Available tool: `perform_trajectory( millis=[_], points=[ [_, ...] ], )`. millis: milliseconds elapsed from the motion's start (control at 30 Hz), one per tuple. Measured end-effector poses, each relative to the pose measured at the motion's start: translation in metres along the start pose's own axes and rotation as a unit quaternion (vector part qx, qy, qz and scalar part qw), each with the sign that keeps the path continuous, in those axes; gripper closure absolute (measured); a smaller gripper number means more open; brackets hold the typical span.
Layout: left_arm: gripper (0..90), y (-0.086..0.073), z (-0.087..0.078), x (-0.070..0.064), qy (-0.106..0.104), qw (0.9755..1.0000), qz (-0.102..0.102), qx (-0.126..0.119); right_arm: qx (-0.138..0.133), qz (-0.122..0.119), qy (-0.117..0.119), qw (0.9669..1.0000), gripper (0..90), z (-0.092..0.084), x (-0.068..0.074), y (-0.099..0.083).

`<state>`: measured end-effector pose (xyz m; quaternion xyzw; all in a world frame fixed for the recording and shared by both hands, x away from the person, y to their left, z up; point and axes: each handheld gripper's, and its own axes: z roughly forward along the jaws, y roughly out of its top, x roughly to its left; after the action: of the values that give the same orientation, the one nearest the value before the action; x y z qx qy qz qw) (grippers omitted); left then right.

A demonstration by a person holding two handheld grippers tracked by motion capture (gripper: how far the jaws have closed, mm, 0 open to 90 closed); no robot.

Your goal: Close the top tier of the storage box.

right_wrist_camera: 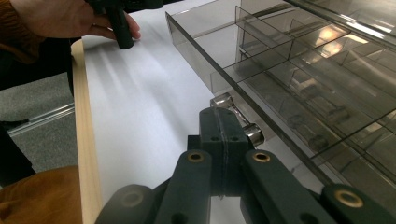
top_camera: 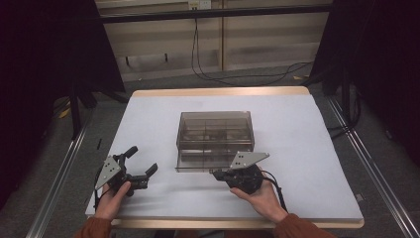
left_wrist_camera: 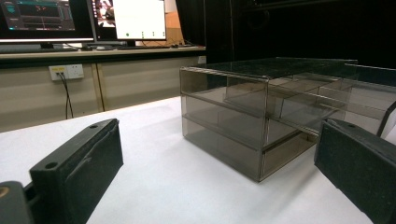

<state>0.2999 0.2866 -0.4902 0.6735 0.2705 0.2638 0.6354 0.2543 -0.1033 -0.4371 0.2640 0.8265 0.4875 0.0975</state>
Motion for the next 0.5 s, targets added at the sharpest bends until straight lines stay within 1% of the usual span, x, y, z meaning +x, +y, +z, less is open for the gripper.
perform_trajectory(
  millis=[500],
  points=[
    [1.0, 0.0, 0.0, 0.0, 0.0, 1.0, 0.0, 0.0, -0.003, -0.001, 0.0, 1.0, 90.0, 0.002, -0.0006, 0.0027]
  ],
)
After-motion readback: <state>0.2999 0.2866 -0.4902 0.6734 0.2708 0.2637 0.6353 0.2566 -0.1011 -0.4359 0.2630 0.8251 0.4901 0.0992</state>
